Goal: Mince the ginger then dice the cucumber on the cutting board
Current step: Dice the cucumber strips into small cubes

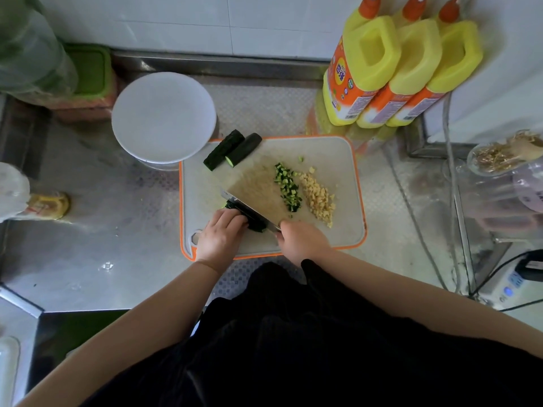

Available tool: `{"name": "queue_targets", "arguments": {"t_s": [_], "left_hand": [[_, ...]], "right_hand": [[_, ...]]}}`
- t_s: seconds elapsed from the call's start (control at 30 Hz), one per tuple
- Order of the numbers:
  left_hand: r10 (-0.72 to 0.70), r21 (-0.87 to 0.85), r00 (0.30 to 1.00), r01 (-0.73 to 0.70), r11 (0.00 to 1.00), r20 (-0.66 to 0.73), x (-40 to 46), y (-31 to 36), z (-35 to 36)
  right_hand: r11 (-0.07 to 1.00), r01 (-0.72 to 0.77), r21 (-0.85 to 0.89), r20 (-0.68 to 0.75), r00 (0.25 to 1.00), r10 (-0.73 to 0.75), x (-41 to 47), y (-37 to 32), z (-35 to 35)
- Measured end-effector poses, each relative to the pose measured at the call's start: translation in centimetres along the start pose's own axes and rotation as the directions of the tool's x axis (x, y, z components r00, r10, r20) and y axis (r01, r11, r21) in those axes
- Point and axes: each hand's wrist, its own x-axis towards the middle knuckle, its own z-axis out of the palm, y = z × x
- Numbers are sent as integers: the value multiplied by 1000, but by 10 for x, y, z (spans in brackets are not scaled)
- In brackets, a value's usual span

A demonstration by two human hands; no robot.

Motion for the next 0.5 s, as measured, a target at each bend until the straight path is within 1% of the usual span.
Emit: {"name": "queue_targets", "arguments": {"t_s": [0.17, 0.27, 0.5], "left_hand": [[6, -19, 1000, -6, 1000, -12, -3, -5, 4], [-4, -42, 1000, 3, 999, -24, -3, -6, 7], [-4, -86, 1000, 1, 996, -26, -3, -7, 5]], "right_hand": [[999, -16, 34, -13, 1000, 16, -5, -2, -2], [999, -8, 38, 5, 1000, 8, -8, -6, -6], [1000, -12, -7, 24, 1000, 12, -8, -11, -7]]}}
